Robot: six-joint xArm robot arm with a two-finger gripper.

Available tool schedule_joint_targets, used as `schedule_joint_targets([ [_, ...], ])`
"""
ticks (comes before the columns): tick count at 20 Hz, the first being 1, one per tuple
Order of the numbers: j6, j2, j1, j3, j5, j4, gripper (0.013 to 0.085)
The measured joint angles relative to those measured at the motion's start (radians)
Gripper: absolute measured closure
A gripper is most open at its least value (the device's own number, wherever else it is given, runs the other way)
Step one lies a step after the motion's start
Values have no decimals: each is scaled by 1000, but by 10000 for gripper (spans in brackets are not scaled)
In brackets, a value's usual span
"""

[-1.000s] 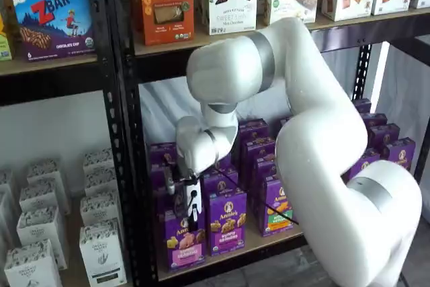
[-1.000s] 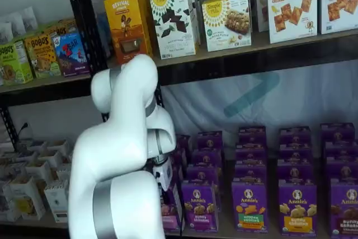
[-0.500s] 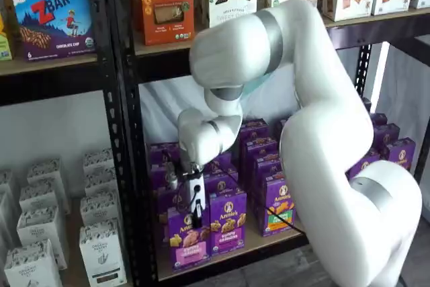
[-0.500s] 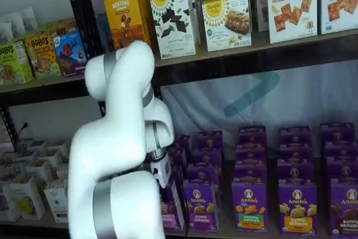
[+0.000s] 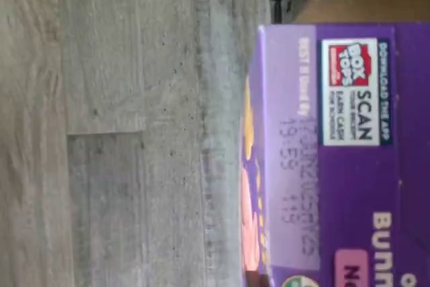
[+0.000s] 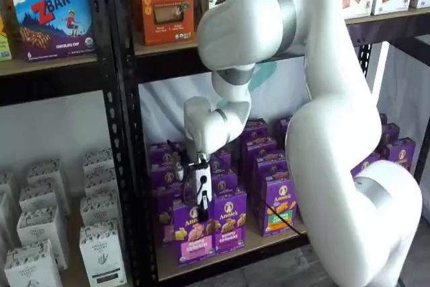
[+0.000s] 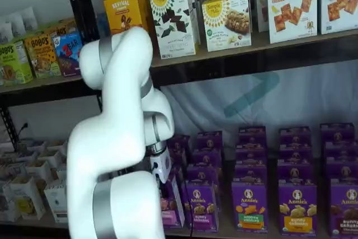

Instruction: Pick up the purple box with a pink patch in the middle, on the bottom shelf, the first box from the left

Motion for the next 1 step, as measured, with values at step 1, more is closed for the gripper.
schedule_joint_targets([
  [1, -12, -7, -1, 3, 8, 13, 690],
])
